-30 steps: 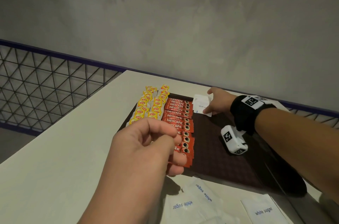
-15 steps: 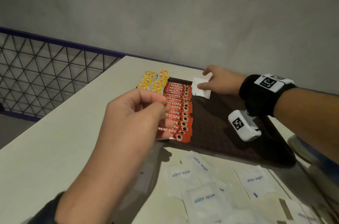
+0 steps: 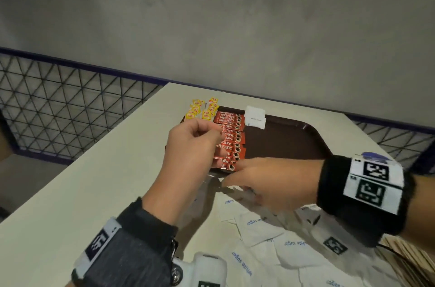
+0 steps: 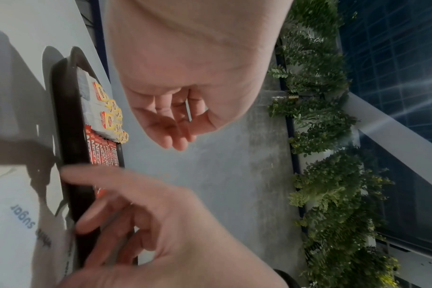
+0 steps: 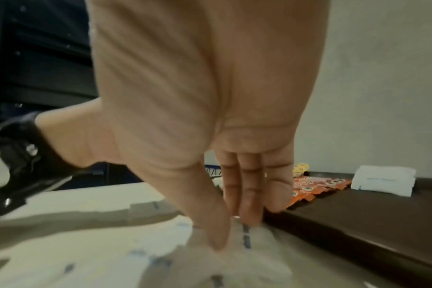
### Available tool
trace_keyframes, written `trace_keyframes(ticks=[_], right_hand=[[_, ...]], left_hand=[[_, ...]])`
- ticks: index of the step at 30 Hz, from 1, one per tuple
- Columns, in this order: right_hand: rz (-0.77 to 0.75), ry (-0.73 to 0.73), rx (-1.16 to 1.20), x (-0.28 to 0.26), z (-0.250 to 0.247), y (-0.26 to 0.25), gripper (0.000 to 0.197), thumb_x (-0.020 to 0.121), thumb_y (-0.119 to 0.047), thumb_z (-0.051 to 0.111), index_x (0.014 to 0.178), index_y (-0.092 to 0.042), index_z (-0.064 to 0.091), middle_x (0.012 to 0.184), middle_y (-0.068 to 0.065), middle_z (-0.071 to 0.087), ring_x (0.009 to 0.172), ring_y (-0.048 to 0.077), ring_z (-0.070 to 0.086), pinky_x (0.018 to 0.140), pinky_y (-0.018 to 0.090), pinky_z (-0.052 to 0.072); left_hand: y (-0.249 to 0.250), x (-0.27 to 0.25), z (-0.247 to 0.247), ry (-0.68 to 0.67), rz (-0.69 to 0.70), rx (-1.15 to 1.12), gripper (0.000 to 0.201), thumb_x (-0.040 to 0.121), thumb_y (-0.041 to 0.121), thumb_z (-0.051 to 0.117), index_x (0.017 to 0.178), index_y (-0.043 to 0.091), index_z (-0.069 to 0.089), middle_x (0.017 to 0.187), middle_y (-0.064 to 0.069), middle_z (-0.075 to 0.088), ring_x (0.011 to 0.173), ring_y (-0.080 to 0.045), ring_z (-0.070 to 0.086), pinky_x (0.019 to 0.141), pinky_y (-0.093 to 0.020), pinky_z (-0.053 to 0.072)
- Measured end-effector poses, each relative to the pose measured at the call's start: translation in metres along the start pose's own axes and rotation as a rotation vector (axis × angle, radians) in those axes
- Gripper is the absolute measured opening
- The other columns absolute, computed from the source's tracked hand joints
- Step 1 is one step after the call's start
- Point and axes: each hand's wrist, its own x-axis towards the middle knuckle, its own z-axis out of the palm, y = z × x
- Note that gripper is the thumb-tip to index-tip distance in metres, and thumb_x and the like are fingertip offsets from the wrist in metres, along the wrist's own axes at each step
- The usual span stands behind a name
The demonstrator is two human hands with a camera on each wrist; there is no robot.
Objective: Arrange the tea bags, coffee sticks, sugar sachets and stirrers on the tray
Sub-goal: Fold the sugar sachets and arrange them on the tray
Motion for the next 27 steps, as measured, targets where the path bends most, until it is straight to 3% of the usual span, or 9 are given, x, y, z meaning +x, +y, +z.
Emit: trace_keyframes(ticks=[2,6,11,14,18,21,25,27], right_hand=[[-0.003,-0.005,-0.046,0.000,0.008,-0.001,0.020,0.094,-0.018,0.065,0.110,-0.028,0.062,0.096,-0.008,0.057,0.083,0.013,0.054,0.072,0.036,0.055],[0.034,0.081,0.015,-0.008,0.009,0.002,0.038,0.091,-0.020,0.072,0.124,-0.033,0.061,0.115,-0.008,0.053,0.100,0.013,0.052,0.084,0.033,0.053],[0.034,0.154,0.014,-0.020,0.011,-0.002,0.032,0.089,-0.028,0.075,0.117,-0.037,0.062,0.119,-0.012,0.043,0.104,0.008,0.037,0.083,0.026,0.046],[0.037,0.144,0.066,-0.018,0.013,-0.002,0.033,0.087,-0.022,0.077,0.113,-0.035,0.061,0.120,-0.016,0.051,0.104,0.006,0.041,0.089,0.027,0.049],[0.103,0.080,0.158,-0.012,0.011,0.001,0.051,0.086,-0.019,0.079,0.129,-0.037,0.058,0.124,-0.014,0.056,0.110,0.009,0.052,0.096,0.032,0.053],[0.136,0.018,0.157,-0.010,0.008,0.001,0.047,0.089,-0.022,0.077,0.131,-0.037,0.061,0.118,-0.010,0.054,0.105,0.010,0.048,0.092,0.029,0.051],[0.183,-0.010,0.247,-0.013,0.003,0.000,0.036,0.089,-0.023,0.077,0.122,-0.033,0.065,0.115,-0.013,0.057,0.104,0.009,0.052,0.092,0.027,0.050],[0.213,-0.023,0.278,-0.012,0.001,0.001,0.029,0.088,-0.025,0.078,0.115,-0.030,0.068,0.107,-0.013,0.060,0.094,0.008,0.055,0.082,0.022,0.048]], left_hand=[[0.001,-0.003,0.002,-0.022,-0.014,0.021,0.017,0.092,0.001,0.063,0.086,0.015,0.071,0.090,-0.008,0.077,0.062,-0.016,0.070,0.059,-0.030,0.055],[0.005,-0.009,0.005,-0.072,-0.018,0.034,0.017,0.093,-0.001,0.062,0.089,0.012,0.071,0.090,-0.009,0.077,0.063,-0.017,0.069,0.058,-0.031,0.057],[0.004,-0.011,0.008,-0.111,-0.014,0.070,0.017,0.092,-0.001,0.062,0.089,0.012,0.071,0.092,-0.008,0.076,0.066,-0.017,0.070,0.058,-0.030,0.056],[0.003,-0.014,0.008,-0.122,-0.013,0.079,0.015,0.093,-0.002,0.061,0.092,0.010,0.070,0.091,-0.009,0.075,0.064,-0.016,0.069,0.057,-0.030,0.056],[0.002,-0.013,0.008,-0.120,-0.011,0.099,0.014,0.094,0.000,0.062,0.093,0.011,0.070,0.093,-0.008,0.074,0.067,-0.018,0.069,0.060,-0.032,0.058],[0.003,-0.011,0.008,-0.120,-0.020,0.099,0.014,0.095,-0.001,0.061,0.093,0.010,0.070,0.093,-0.009,0.074,0.065,-0.018,0.069,0.060,-0.033,0.058],[0.002,-0.010,0.007,-0.108,-0.022,0.104,0.014,0.094,-0.001,0.062,0.094,0.011,0.069,0.095,-0.011,0.074,0.065,-0.019,0.069,0.059,-0.032,0.056],[0.000,-0.009,0.008,-0.098,-0.011,0.113,0.012,0.095,0.001,0.064,0.099,0.012,0.068,0.098,-0.011,0.074,0.065,-0.018,0.069,0.058,-0.031,0.056]])
